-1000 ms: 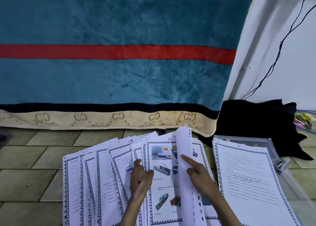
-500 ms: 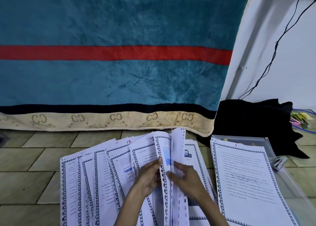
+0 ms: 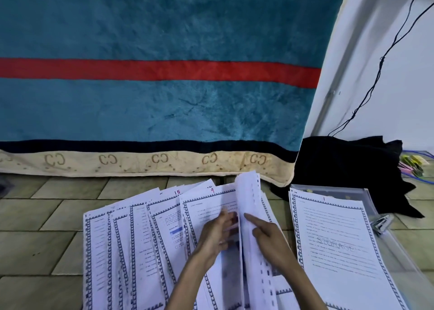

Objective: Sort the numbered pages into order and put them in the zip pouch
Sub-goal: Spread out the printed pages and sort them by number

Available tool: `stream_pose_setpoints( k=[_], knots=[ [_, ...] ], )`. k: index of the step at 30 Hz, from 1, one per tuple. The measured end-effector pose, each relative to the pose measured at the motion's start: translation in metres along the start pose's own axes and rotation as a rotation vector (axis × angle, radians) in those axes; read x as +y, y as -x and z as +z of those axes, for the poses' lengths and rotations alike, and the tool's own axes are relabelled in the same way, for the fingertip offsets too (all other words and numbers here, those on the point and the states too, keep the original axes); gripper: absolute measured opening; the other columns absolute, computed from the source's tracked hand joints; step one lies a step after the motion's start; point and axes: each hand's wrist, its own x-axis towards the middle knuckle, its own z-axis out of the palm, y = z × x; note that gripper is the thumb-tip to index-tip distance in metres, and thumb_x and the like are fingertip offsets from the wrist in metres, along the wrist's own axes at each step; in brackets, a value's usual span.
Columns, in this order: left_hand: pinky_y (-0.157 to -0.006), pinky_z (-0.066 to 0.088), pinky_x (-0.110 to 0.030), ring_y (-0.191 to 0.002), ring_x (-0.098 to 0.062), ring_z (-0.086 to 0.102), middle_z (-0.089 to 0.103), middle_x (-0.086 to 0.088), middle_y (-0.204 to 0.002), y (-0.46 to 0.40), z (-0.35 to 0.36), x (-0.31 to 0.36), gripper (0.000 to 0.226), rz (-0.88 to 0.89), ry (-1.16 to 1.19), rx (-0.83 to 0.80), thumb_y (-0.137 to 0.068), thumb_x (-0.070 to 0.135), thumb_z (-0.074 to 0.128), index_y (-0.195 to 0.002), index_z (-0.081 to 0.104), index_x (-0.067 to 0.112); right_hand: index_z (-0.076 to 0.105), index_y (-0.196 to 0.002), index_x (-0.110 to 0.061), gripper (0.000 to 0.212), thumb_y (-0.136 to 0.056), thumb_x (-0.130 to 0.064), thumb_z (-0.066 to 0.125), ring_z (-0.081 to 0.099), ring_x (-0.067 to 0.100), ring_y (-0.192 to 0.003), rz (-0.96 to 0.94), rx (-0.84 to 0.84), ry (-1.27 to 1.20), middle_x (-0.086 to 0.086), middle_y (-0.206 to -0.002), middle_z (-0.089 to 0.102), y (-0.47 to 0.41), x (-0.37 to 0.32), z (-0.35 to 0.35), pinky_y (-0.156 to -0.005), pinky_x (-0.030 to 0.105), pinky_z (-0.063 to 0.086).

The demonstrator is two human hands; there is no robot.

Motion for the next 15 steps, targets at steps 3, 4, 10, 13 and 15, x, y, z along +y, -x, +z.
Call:
stream_pose_setpoints(
  k=[3,4,10,13,15],
  knots=[
    [-0.075,0.050,-0.027,-0.090,-0.016,0.064,0.068,-0.003,-0.110,0.000,0.006,-0.004,0.032,0.079,-0.142,0.085,-0.086,0.029,0.063,-0.115,0.062,0.017,0.048,-0.132,-0.022,0.050,-0.092,0.005,0.037,0.060,-0.003,-0.093,-0.061,-0.047,0.055,-0.004,-0.116,0.062,0.000,-0.003,0.012,-0.075,0.004,0.040],
    [-0.076,0.050,-0.027,-0.091,-0.017,0.063,0.066,-0.006,-0.115,0.000,0.004,-0.005,0.032,0.110,-0.180,0.123,-0.086,0.018,0.063,-0.117,0.058,0.014,0.034,-0.142,-0.025,0.056,-0.093,0.002,0.037,0.058,0.005,-0.088,-0.055,-0.071,0.068,0.004,-0.123,0.060,0.000,-0.002,0.015,-0.071,0.006,0.040],
    [-0.076,0.048,-0.027,-0.088,-0.021,0.058,0.063,-0.008,-0.108,0.013,-0.026,0.006,0.031,0.197,-0.310,0.318,-0.090,-0.005,0.045,-0.116,0.058,0.002,-0.021,-0.143,-0.031,0.075,-0.096,-0.007,0.033,0.030,0.009,-0.039,-0.022,-0.112,0.164,-0.001,-0.051,0.032,-0.002,0.007,0.026,-0.045,0.019,0.022],
    [-0.071,0.049,-0.028,-0.080,-0.026,0.063,0.067,-0.020,-0.107,0.016,-0.068,0.013,0.029,0.223,-0.265,0.401,-0.088,-0.005,0.046,-0.112,0.062,0.000,-0.022,-0.143,-0.026,0.075,-0.096,-0.008,0.034,0.029,0.007,-0.043,0.030,-0.104,0.164,-0.001,-0.052,0.032,-0.005,0.008,0.028,-0.045,0.019,0.023],
    [-0.074,0.048,-0.030,-0.079,-0.028,0.063,0.067,-0.022,-0.103,0.014,-0.094,0.011,0.026,0.214,-0.223,0.441,-0.088,-0.005,0.047,-0.109,0.063,-0.002,-0.021,-0.145,-0.025,0.076,-0.096,-0.008,0.035,0.030,0.007,-0.037,0.045,-0.099,0.131,-0.001,-0.050,0.032,-0.006,0.007,0.030,-0.042,0.015,0.024]
  ],
)
